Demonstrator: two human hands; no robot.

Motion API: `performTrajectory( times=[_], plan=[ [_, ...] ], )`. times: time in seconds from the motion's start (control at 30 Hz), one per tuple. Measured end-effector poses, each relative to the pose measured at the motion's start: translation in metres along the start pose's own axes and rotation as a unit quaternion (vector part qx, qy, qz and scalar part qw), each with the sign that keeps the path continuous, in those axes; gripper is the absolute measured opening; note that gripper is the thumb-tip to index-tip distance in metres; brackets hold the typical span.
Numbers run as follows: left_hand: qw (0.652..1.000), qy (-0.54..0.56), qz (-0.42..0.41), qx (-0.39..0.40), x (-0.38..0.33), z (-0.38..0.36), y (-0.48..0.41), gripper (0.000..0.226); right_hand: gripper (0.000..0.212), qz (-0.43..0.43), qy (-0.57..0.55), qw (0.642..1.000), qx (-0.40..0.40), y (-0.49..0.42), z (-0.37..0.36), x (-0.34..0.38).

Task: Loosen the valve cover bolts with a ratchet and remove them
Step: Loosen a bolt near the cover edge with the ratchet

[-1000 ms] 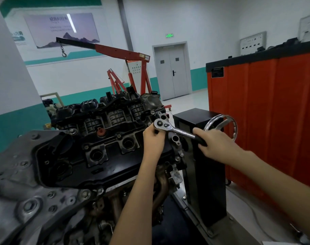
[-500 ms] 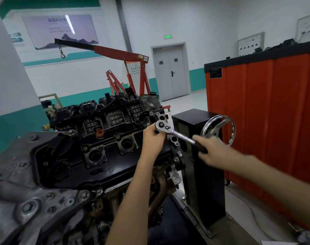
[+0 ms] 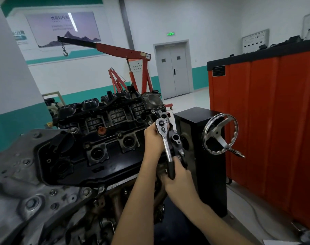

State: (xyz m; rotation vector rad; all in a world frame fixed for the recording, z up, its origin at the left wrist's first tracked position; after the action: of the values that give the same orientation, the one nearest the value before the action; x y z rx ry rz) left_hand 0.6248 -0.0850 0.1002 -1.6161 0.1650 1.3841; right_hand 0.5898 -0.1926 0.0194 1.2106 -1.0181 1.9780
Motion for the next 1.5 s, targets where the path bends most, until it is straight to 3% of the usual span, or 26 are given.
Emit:
performTrajectory(
  times=[0.13, 0.2, 0.3, 0.37, 0.47, 0.6, 0.7, 0.8, 0.87, 0.97, 1.03, 1.07, 1.13, 1.23, 1.3, 1.37, 1.5],
  plan=[
    [0.999, -0.036, 0.005, 0.034, -0.002, 0.004, -0.002, 0.031, 0.027, 0.067, 0.134, 0.985, 0.082, -0.022, 0.075, -0.002],
    [0.997, -0.057, 0.002, 0.044, -0.004, 0.003, -0.004, 0.032, 0.024, 0.108, 0.274, 0.950, 0.104, -0.050, 0.118, 0.006],
    [0.998, -0.047, 0.003, 0.031, -0.001, 0.003, -0.002, 0.035, 0.018, 0.167, 0.428, 0.885, 0.076, -0.076, 0.142, 0.019],
    [0.999, -0.043, 0.000, 0.028, 0.002, 0.003, -0.001, 0.026, 0.016, 0.149, 0.392, 0.906, 0.057, -0.065, 0.130, 0.012],
    [0.999, -0.027, 0.001, 0.018, 0.002, 0.001, 0.001, 0.026, 0.028, 0.069, 0.174, 0.981, 0.048, -0.020, 0.083, -0.002],
    [1.000, -0.021, -0.011, 0.003, 0.001, -0.001, 0.000, 0.043, 0.024, 0.011, -0.002, 1.000, -0.017, 0.002, 0.002, 0.002],
    [1.000, -0.015, -0.011, 0.013, 0.001, 0.002, 0.000, 0.049, 0.026, 0.004, -0.013, 1.000, -0.008, 0.001, -0.006, 0.002],
    [0.999, -0.027, 0.004, 0.028, -0.001, 0.003, 0.000, 0.035, 0.027, 0.034, 0.084, 0.994, 0.058, -0.011, 0.052, -0.004],
    [0.998, -0.051, 0.003, 0.042, -0.003, 0.002, -0.002, 0.023, 0.030, 0.069, 0.227, 0.967, 0.091, -0.034, 0.102, 0.003],
    [0.999, -0.040, -0.004, 0.028, -0.003, 0.005, -0.003, 0.030, 0.021, 0.159, 0.472, 0.862, 0.091, -0.076, 0.146, 0.031],
    [0.999, -0.027, -0.006, 0.020, -0.003, 0.008, -0.002, 0.025, 0.017, 0.205, 0.521, 0.826, 0.068, -0.086, 0.146, 0.040],
    [0.999, -0.028, -0.008, 0.018, -0.002, 0.008, -0.001, 0.023, 0.017, 0.201, 0.510, 0.835, 0.057, -0.083, 0.142, 0.038],
    [0.999, -0.031, -0.010, 0.012, 0.002, 0.008, 0.000, 0.022, 0.019, 0.153, 0.419, 0.894, 0.048, -0.061, 0.124, 0.021],
    [1.000, -0.007, -0.006, -0.010, 0.005, 0.002, 0.000, 0.033, 0.025, 0.051, 0.169, 0.983, 0.052, -0.013, 0.070, 0.002],
    [1.000, 0.009, -0.006, -0.016, 0.005, 0.000, -0.001, 0.043, 0.032, 0.024, 0.069, 0.997, 0.013, -0.002, 0.026, 0.001],
    [0.999, 0.045, 0.012, -0.016, 0.005, -0.001, -0.002, 0.048, 0.033, 0.017, 0.041, 0.999, -0.017, 0.001, -0.005, 0.002],
    [1.000, 0.002, 0.000, 0.018, 0.002, 0.007, -0.002, 0.048, 0.029, 0.031, 0.099, 0.994, 0.031, -0.008, 0.034, 0.000]
  ],
)
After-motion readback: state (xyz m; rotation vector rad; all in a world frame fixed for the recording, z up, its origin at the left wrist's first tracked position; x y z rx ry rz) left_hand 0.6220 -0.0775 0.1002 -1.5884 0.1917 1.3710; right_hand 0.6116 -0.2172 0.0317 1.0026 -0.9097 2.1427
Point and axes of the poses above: each hand's wrist, its own y-axis away from the middle knuckle, its own z-axis out of the back of the hand, x = y × z, the point moved 1 cm from there along -y, towards the middle knuckle, and after that the axes turned 2 degrees about x, right-handed, at the moved point
